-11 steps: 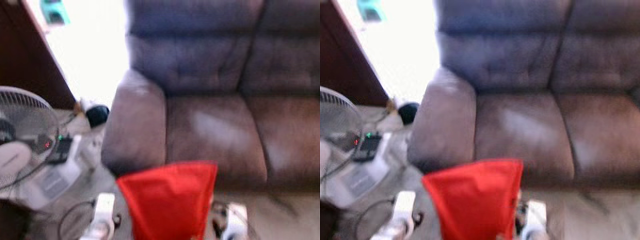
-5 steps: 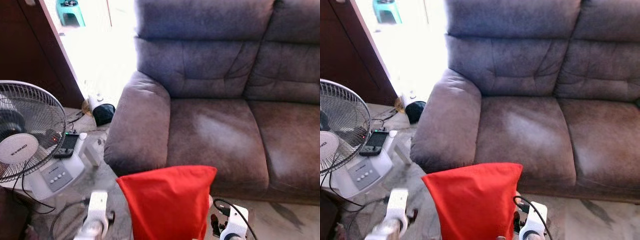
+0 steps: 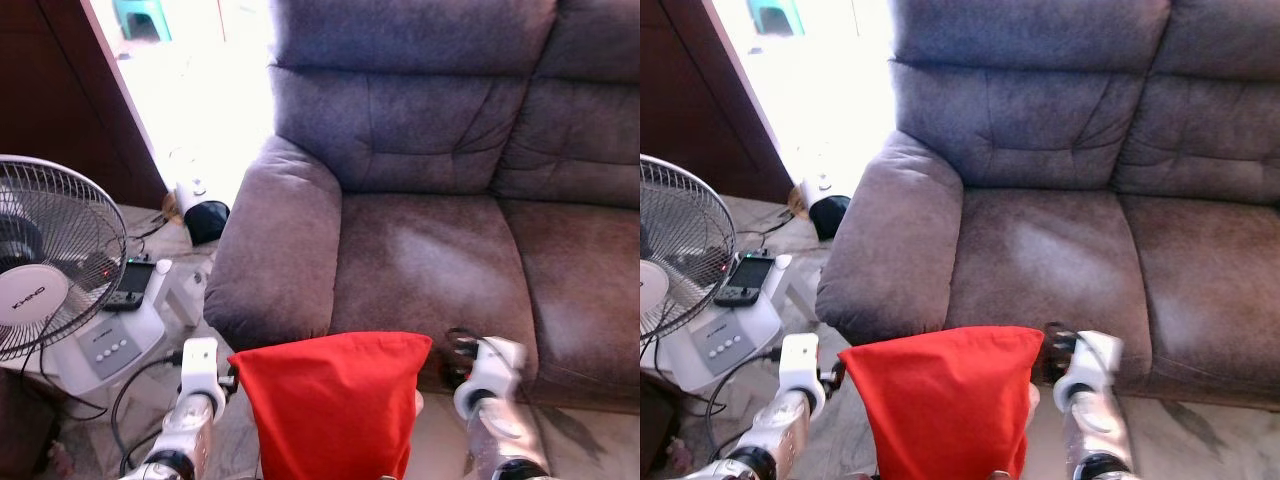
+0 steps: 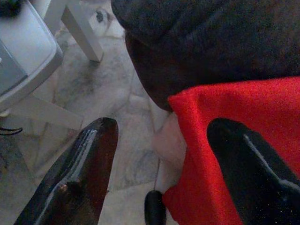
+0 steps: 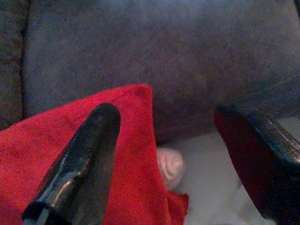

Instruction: Move the pillow to the sofa from floor

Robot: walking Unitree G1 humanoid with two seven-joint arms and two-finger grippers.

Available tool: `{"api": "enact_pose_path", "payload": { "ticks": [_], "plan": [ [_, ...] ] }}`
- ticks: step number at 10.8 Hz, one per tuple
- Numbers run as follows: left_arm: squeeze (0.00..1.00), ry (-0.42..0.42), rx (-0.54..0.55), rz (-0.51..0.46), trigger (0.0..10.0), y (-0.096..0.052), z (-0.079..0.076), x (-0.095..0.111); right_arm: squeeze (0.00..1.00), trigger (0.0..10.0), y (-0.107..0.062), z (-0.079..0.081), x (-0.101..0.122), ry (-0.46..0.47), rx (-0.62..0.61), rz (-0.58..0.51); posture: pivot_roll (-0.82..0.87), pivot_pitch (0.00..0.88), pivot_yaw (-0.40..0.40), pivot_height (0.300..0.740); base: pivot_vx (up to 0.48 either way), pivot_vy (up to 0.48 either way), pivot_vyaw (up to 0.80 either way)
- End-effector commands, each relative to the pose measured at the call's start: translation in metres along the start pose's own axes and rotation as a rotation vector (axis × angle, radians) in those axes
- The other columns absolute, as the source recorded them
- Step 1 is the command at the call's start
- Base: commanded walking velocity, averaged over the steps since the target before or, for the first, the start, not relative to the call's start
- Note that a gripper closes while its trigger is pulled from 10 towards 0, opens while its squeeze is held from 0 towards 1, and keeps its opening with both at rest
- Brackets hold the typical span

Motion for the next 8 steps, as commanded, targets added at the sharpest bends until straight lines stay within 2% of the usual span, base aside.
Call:
{"api": "enact_pose_path", "payload": {
  "ticks": [1, 2, 3, 5, 8],
  "plan": [
    [0.0, 0.005, 0.008, 0.033, 10.0, -0.003, 0.002, -0.013, 0.0, 10.0, 0.0, 0.0, 0.0, -0.016, -0.002, 0.002, 0.04, 0.101, 0.003, 0.74, 0.0, 0.0, 0.0],
    [0.0, 0.017, 0.02, 0.057, 10.0, -0.006, 0.005, -0.021, 0.0, 10.0, 0.0, 0.004, -0.004, -0.015, 0.013, 0.016, 0.04, 0.104, 0.002, 0.74, 0.0, 0.0, 0.0],
    [0.0, -0.033, 0.041, 0.039, 10.0, -0.007, 0.011, -0.02, 0.0, 10.0, -0.003, 0.013, -0.015, -0.017, 0.057, 0.039, 0.04, 0.113, -0.003, 0.74, 0.0, 0.0, 0.0],
    [0.0, -0.055, 0.04, 0.006, 10.0, -0.005, 0.01, -0.012, 0.0, 10.0, -0.01, 0.023, -0.038, -0.053, 0.135, 0.134, 0.04, 0.116, -0.006, 0.74, 0.0, 0.0, 0.0],
    [0.0, -0.069, 0.034, -0.016, 10.0, -0.004, 0.005, -0.006, 0.0, 10.0, -0.016, 0.02, -0.053, -0.067, 0.118, 0.174, 0.04, 0.118, -0.005, 0.74, 0.0, 0.0, 0.0]
  ]
}}
Point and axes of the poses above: a point about 5 cm out from each wrist's last joint towards the gripper, its own y axis pointing out of the wrist towards the gripper, its own x axis along the axis of the wrist's last joint, z = x × y, the point moved 4 cm from there along y, pointing out of the wrist towards the gripper, and after that the axes turned 1 degree about y, right-handed, at the moved point
